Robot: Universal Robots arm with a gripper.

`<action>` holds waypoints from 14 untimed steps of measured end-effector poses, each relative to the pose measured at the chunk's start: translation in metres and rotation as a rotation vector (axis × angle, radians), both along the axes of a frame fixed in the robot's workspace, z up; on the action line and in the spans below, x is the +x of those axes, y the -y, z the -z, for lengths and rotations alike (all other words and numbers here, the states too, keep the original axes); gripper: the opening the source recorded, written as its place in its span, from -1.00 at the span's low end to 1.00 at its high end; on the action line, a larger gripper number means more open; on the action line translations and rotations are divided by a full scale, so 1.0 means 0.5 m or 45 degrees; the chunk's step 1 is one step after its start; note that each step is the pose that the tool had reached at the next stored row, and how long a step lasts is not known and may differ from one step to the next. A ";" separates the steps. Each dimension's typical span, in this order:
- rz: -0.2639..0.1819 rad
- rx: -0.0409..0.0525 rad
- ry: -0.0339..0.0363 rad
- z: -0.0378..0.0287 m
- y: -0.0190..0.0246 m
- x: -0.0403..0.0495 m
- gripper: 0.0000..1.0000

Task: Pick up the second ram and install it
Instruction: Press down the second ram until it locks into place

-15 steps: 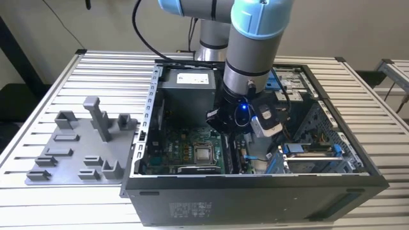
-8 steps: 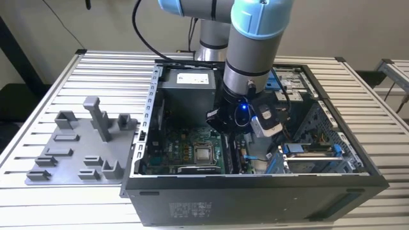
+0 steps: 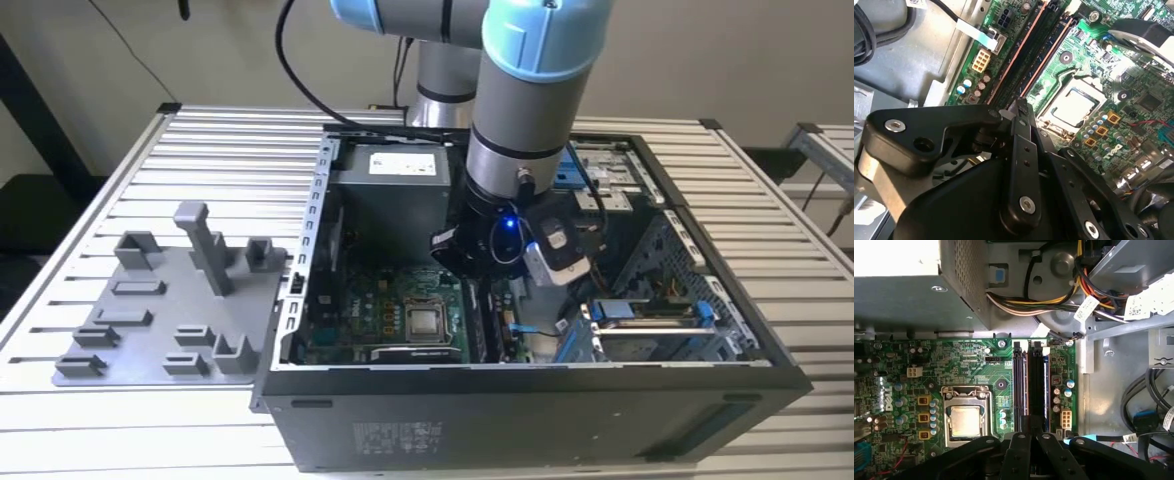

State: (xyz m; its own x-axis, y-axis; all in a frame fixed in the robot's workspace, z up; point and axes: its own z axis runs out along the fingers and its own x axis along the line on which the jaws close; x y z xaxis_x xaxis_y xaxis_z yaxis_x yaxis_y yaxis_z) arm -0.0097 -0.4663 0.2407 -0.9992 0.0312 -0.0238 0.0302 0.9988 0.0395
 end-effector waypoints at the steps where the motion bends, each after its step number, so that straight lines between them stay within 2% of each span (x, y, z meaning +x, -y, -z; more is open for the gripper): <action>1: -0.015 0.000 0.0000 0.000 0.0000 0.000 -0.79; 7: -0.118 0.000 0.0000 -0.002 0.0001 0.000 -0.79; 14: -0.186 0.000 0.0000 -0.022 0.0000 0.000 -0.79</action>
State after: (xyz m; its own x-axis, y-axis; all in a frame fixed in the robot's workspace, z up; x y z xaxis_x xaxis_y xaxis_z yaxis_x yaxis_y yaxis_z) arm -0.0098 -0.4663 0.2517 -0.9931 -0.1148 -0.0237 -0.1156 0.9925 0.0394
